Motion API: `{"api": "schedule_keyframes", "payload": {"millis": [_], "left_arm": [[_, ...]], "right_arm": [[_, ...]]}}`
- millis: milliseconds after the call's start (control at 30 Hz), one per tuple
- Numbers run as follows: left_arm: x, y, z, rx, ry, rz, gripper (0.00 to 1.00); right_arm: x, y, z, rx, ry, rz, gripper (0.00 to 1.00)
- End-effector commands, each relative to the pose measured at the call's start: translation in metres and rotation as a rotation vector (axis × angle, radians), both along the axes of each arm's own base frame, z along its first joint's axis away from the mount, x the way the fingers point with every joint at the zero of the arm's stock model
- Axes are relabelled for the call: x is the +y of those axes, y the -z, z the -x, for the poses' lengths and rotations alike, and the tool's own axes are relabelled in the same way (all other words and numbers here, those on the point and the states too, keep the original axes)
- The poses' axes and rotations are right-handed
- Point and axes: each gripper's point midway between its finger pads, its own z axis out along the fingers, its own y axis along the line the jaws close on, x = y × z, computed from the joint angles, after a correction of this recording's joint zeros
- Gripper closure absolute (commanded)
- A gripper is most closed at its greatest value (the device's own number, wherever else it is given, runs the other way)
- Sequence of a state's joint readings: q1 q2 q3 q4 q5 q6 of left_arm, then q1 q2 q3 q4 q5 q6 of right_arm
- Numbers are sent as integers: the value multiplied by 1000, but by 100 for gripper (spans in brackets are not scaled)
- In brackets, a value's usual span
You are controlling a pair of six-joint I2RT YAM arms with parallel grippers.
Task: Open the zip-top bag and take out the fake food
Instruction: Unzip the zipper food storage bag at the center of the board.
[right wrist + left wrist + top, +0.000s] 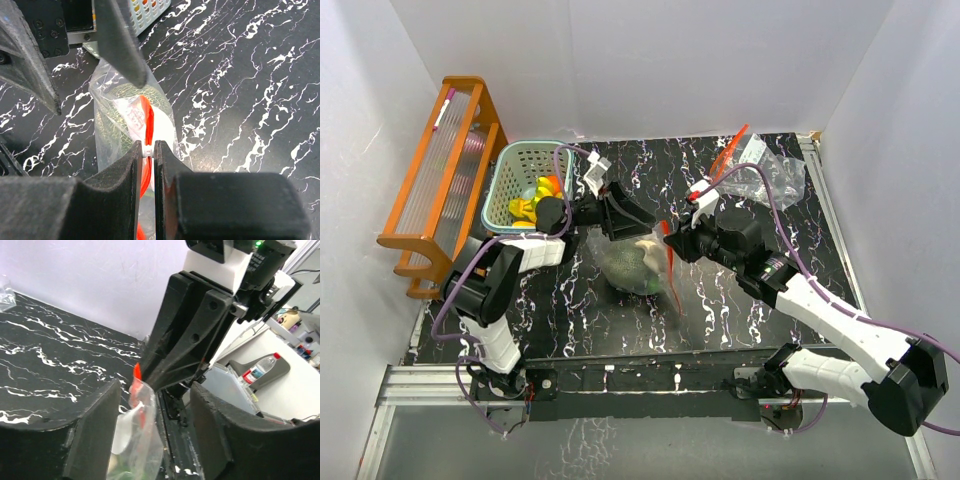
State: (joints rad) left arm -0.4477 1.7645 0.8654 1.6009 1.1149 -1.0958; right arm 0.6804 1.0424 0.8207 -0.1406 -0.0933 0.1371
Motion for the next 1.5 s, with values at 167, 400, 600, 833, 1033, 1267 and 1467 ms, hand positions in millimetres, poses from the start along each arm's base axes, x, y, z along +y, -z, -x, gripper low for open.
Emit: {"api": "schedule_keyframes", "payload": {"millis": [167, 400, 600, 833, 1033, 1267, 1467], "left_arm": [[-12, -31, 3, -245, 10, 116, 12], [-39, -27, 14, -237, 33, 84, 11], [-52, -22, 18, -244, 14, 74, 44], [-52, -32, 18, -217, 9, 126, 100], [-50, -41, 19, -198, 25, 186, 100], [-49, -41, 14, -200, -31, 171, 100], [-58, -55, -5, -209, -84, 169, 100]], "right_arm": [[1, -24, 3, -44, -8, -68, 92], [-3, -28, 6, -52, 1, -73, 92], [-3, -32, 7, -57, -1, -79, 92], [-5, -33, 11, -61, -3, -85, 92], [-6, -35, 13, -63, -6, -89, 92], [-5, -35, 14, -58, -12, -92, 92], [-11, -26, 18, -39, 0, -83, 92]]}}
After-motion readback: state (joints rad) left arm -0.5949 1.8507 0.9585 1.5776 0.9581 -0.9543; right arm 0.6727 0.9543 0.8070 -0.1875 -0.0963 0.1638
